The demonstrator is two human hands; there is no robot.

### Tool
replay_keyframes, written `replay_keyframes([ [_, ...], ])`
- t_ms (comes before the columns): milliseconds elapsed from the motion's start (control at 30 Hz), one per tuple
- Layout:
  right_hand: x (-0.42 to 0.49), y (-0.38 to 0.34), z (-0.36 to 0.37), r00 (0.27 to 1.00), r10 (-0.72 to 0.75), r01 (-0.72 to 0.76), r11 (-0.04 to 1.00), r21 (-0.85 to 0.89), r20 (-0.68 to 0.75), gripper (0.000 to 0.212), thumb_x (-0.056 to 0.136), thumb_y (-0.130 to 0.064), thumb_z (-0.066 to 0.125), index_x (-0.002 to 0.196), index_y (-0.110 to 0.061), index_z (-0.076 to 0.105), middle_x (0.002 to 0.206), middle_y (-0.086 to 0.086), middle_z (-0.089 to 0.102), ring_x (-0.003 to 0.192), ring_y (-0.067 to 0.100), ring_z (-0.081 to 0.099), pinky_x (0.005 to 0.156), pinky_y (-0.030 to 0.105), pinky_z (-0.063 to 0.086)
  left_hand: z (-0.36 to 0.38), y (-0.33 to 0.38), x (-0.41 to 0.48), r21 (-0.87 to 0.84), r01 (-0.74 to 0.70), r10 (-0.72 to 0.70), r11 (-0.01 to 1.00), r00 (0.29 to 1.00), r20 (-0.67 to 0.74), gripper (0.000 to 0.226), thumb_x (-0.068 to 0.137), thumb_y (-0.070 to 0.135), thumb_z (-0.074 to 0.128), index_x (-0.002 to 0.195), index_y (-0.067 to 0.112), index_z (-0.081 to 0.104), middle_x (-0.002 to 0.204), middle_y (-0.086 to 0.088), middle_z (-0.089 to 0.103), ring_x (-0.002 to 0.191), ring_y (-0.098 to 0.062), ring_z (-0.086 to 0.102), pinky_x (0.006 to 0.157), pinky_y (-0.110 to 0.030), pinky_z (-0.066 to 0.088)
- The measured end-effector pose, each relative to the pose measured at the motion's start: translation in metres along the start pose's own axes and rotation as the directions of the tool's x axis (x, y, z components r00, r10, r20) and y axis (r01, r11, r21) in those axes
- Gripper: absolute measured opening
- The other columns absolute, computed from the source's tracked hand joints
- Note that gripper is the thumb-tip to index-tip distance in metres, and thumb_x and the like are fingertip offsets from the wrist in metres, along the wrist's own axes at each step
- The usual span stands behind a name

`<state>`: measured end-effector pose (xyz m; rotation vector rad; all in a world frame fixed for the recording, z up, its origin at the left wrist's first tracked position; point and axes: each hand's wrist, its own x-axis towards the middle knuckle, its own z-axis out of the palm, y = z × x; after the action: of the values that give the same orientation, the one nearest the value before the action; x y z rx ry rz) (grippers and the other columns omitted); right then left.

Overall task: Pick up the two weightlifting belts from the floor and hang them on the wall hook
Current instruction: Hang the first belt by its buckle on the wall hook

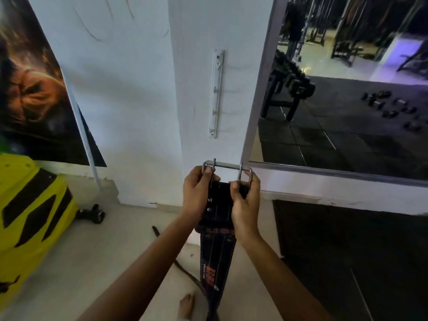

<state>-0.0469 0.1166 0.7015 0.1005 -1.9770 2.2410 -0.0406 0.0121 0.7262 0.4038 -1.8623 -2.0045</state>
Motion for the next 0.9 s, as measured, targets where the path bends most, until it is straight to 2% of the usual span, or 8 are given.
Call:
replay_keyframes([
  [133,0.059,-0.024,0.019,0.993,-0.097,0.096,0.995,-0.017,-0.067,0.037,0.099,-0.013,0.052,0.135,-0.014,0.047,0.096,-0.010,0.063,0.086,-0.006,0.061,0.082,0.014,0.049,0.011,0.024,0.050,-0.009,-0.110,0.110,0.994,0.990,0.086,0.022,0.099,0.025,0.051,0.096,0.005,0.060,0.083,-0.003,0.068,0.078,-0.017,0.065,0.074,-0.034,0.053],
  [267,0.120,-0.073,0.042,0.969,-0.229,0.224,0.973,-0.055,-0.094,0.032,0.098,-0.013,0.053,0.130,-0.011,0.052,0.099,-0.001,0.061,0.088,0.006,0.058,0.080,0.012,0.046,0.023,0.075,0.113,0.034,-0.315,0.307,0.949,0.941,0.139,0.021,0.099,0.025,0.053,0.095,0.005,0.060,0.083,0.001,0.070,0.076,-0.007,0.066,0.071,-0.019,0.052],
  [367,0.166,-0.120,0.063,0.944,-0.311,0.305,0.950,-0.068,-0.109,0.038,0.094,-0.024,0.055,0.129,-0.012,0.052,0.116,0.016,0.061,0.104,0.026,0.061,0.094,0.035,0.049,0.034,0.128,0.160,0.046,-0.463,0.451,0.885,0.877,0.163,0.024,0.099,0.024,0.052,0.095,0.002,0.060,0.081,0.004,0.069,0.070,0.001,0.063,0.066,-0.012,0.048],
  [500,0.217,-0.195,0.090,0.889,-0.438,0.433,0.899,-0.068,-0.130,0.033,0.095,-0.018,0.057,0.128,-0.013,0.054,0.103,0.006,0.061,0.090,0.013,0.059,0.086,0.029,0.048,0.046,0.205,0.211,0.025,-0.611,0.601,0.792,0.786,0.146,0.024,0.099,0.024,0.051,0.094,0.002,0.060,0.081,0.003,0.070,0.077,-0.012,0.066,0.074,-0.027,0.051],
  [667,0.269,-0.295,0.125,0.838,-0.535,0.531,0.845,-0.065,-0.111,0.030,0.096,-0.019,0.057,0.126,-0.020,0.055,0.092,-0.006,0.058,0.083,0.008,0.056,0.073,0.036,0.049,0.050,0.309,0.261,-0.030,-0.729,0.728,0.683,0.678,0.099,0.022,0.098,0.026,0.053,0.088,0.007,0.058,0.081,-0.001,0.071,0.084,-0.022,0.068,0.079,-0.036,0.052],
  [733,0.287,-0.335,0.140,0.821,-0.562,0.559,0.827,-0.059,-0.100,0.030,0.095,-0.018,0.057,0.124,-0.023,0.056,0.095,-0.002,0.060,0.086,0.015,0.059,0.069,0.036,0.050,0.053,0.348,0.277,-0.037,-0.767,0.767,0.641,0.639,0.059,0.022,0.098,0.026,0.052,0.084,0.010,0.056,0.083,-0.004,0.071,0.085,-0.025,0.068,0.079,-0.038,0.051],
  [833,0.313,-0.392,0.161,0.783,-0.615,0.613,0.788,-0.058,-0.093,0.029,0.093,-0.017,0.056,0.121,-0.024,0.057,0.107,0.004,0.062,0.100,0.024,0.062,0.084,0.043,0.052,0.057,0.404,0.298,-0.031,-0.823,0.823,0.567,0.568,-0.025,0.023,0.098,0.027,0.051,0.082,0.011,0.053,0.088,-0.012,0.071,0.087,-0.028,0.067,0.078,-0.039,0.050],
  [900,0.327,-0.424,0.174,0.773,-0.629,0.625,0.778,-0.064,-0.085,0.030,0.094,-0.015,0.054,0.123,-0.022,0.056,0.110,0.004,0.061,0.095,0.021,0.062,0.077,0.038,0.052,0.059,0.437,0.312,-0.009,-0.836,0.834,0.549,0.549,-0.052,0.025,0.099,0.028,0.049,0.089,0.006,0.055,0.094,-0.016,0.071,0.089,-0.029,0.066,0.078,-0.038,0.050],
])
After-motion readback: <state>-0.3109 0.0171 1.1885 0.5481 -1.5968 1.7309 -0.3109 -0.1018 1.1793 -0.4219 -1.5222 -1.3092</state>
